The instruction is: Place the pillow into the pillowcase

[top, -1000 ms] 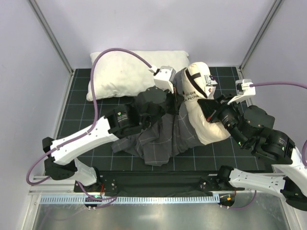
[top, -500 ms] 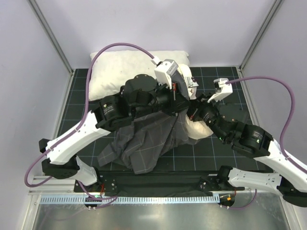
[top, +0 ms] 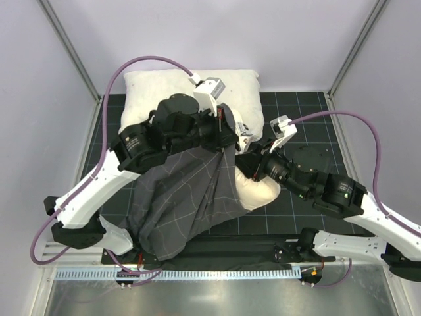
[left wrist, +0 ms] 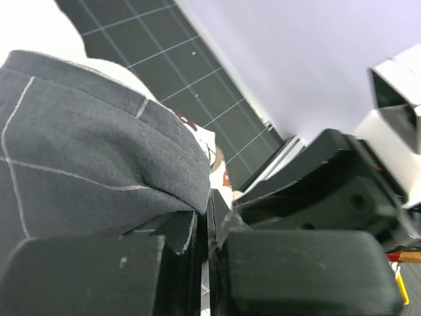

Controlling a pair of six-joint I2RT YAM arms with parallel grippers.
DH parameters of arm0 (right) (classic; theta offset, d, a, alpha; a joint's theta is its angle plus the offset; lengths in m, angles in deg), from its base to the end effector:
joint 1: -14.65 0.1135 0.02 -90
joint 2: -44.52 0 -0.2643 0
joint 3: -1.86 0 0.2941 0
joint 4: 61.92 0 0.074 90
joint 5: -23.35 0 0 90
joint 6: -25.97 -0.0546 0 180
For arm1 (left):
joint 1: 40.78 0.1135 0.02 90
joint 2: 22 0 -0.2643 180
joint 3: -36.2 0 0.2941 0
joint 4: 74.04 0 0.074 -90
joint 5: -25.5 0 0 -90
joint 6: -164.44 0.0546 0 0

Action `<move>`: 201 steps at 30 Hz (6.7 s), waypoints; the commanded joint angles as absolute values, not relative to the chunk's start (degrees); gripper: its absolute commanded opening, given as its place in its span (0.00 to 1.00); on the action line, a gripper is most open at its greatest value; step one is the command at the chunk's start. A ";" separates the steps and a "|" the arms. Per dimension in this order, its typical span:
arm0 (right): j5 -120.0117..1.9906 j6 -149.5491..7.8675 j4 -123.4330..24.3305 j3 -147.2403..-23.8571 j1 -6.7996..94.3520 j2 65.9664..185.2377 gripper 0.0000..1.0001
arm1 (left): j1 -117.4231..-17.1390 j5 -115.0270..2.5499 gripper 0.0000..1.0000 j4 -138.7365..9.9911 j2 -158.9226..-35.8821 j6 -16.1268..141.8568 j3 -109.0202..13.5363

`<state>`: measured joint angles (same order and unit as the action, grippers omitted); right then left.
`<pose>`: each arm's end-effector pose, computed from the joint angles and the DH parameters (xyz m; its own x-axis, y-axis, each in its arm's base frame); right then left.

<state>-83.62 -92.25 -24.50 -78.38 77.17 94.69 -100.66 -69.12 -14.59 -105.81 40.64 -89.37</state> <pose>0.1205 0.1971 0.4477 -0.3901 0.2301 -0.8916 -0.6021 0.6688 0.4361 0.1710 -0.2860 0.5331 -0.5849 -0.0968 -0.8053 0.5996 0.6170 -0.5097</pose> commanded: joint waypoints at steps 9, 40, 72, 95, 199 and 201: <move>-68.33 -89.87 -26.06 -75.84 78.81 91.80 0.04 | -96.24 -61.34 0.16 -28.96 -99.51 41.14 -83.50; -71.39 -87.14 -27.39 -72.67 78.81 86.56 0.25 | -96.33 -68.97 0.00 -21.94 -105.68 39.72 -78.93; -94.25 -96.90 -14.72 -58.25 62.20 66.85 0.95 | -96.06 -77.68 0.00 -5.49 -85.72 45.97 -84.03; -36.58 -96.12 -43.49 -50.40 43.45 83.79 0.89 | -96.06 -85.33 0.00 1.90 -77.10 46.41 -87.46; -91.59 -81.87 -17.79 -124.12 77.49 105.17 0.04 | -96.06 -70.04 0.00 -27.38 -90.55 22.85 -92.97; -96.52 -81.17 -20.52 -114.71 77.49 103.06 0.04 | -96.06 -70.65 0.00 -26.85 -90.90 23.03 -98.60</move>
